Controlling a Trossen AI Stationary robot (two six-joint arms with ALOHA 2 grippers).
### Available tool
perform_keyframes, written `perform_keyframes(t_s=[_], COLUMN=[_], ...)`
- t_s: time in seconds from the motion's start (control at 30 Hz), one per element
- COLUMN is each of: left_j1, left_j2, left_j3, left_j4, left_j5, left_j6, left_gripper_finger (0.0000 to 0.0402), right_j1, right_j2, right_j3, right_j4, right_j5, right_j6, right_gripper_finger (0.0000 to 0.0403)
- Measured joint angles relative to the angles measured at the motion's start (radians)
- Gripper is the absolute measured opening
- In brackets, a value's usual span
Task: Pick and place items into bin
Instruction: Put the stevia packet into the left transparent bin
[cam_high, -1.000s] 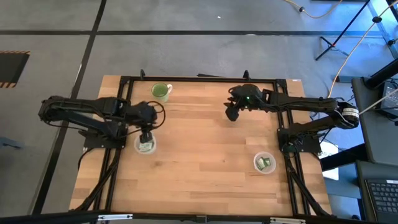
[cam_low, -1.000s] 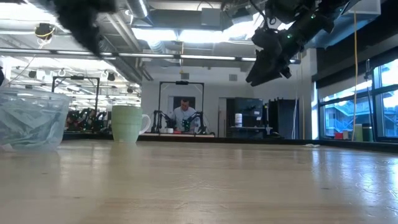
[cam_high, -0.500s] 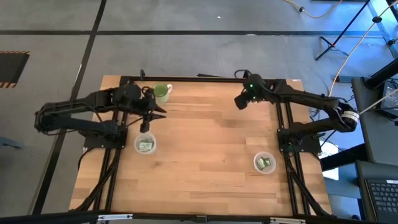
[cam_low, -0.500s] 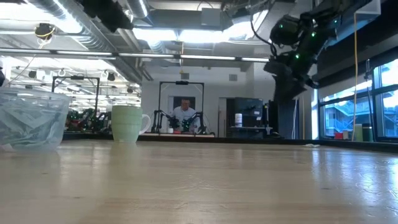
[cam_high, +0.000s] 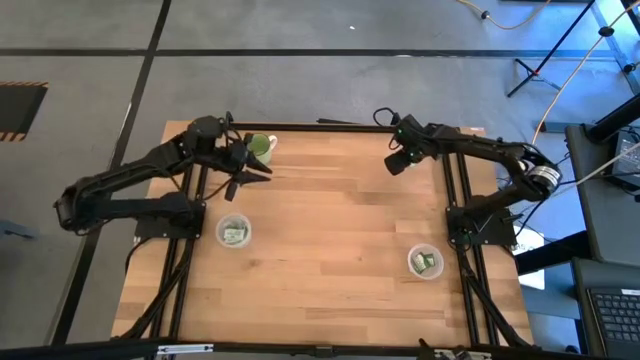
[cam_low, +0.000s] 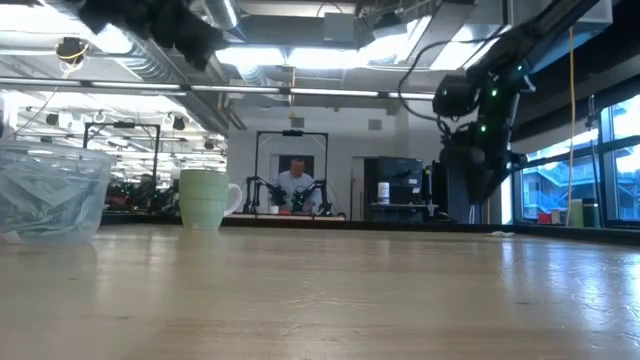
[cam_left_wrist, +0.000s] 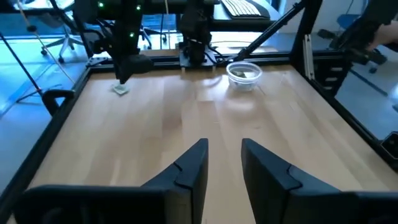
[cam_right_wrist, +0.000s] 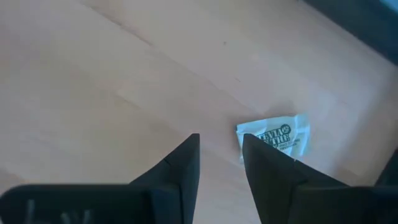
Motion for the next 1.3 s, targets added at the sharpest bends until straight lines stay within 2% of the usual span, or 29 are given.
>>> perform_keyframes(t_s=[0.23, 0.7, 1.2, 1.3], left_j1=[0.07, 0.075, 0.075, 0.075], left_j2=[0.0, 0.0, 0.0, 0.0], left_j3=[-0.094, -0.097, -0.097, -0.097], left_j4=[0.121, 0.127, 0.127, 0.127], left_j5=[0.027, 0.026, 0.024, 0.024], left_j6=[-0.008, -0.001, 0.0, 0.0], left_gripper_finger=[0.0091, 0.0092, 0.0089, 0.0091], right_j1=[-0.044, -0.088, -0.088, -0.088], right_j2=[0.101, 0.262, 0.271, 0.271], right_j3=[0.0, 0.01, 0.026, 0.026], right_j4=[0.012, 0.021, 0.016, 0.017], right_j5=[0.0, 0.0, 0.026, 0.03], right_j6=[0.001, 0.004, 0.001, -0.016], right_gripper_finger=[0.0125, 0.012, 0.0014, 0.0005])
